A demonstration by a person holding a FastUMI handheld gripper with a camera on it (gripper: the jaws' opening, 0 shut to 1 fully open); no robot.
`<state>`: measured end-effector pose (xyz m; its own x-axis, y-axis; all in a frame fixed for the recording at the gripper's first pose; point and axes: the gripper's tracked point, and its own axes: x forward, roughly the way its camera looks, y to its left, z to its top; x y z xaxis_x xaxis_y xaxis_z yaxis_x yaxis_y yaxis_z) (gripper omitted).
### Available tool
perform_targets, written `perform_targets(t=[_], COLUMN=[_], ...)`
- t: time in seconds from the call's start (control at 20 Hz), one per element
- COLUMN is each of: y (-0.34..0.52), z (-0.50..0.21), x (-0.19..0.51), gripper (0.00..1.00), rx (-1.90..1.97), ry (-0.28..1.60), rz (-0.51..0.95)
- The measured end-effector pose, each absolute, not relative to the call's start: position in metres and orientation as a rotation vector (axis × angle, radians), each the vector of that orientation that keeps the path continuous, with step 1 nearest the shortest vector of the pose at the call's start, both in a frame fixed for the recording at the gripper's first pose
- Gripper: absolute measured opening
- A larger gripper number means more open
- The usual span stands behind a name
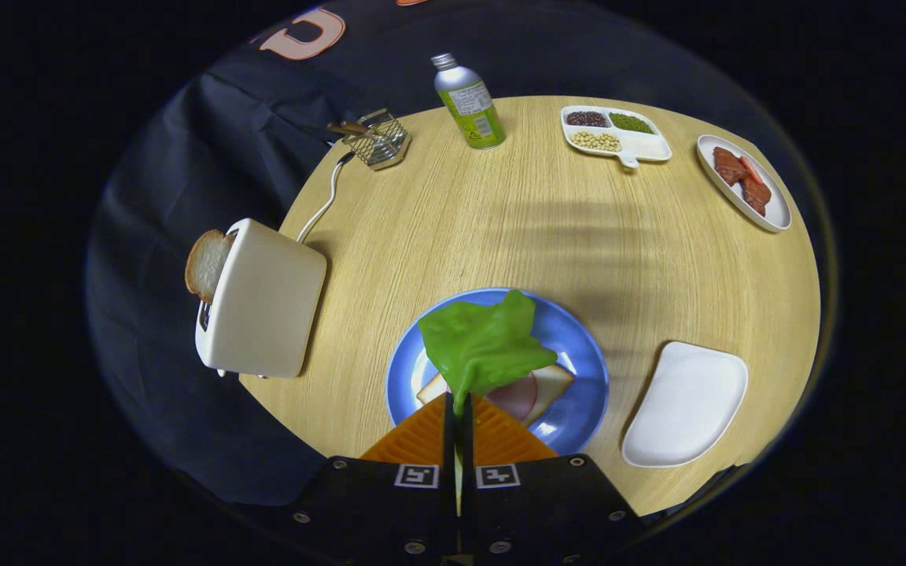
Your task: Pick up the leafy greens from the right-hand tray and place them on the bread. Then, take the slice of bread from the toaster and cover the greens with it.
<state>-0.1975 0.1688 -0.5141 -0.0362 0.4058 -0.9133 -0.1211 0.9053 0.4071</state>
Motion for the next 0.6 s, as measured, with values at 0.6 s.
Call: perform_targets(t=[0.6], y=[0.1715], z=[-0.5251], x=[-0.2053], gripper=[0.28], rx=[0.145], ry=[1.559], rz=[0.434])
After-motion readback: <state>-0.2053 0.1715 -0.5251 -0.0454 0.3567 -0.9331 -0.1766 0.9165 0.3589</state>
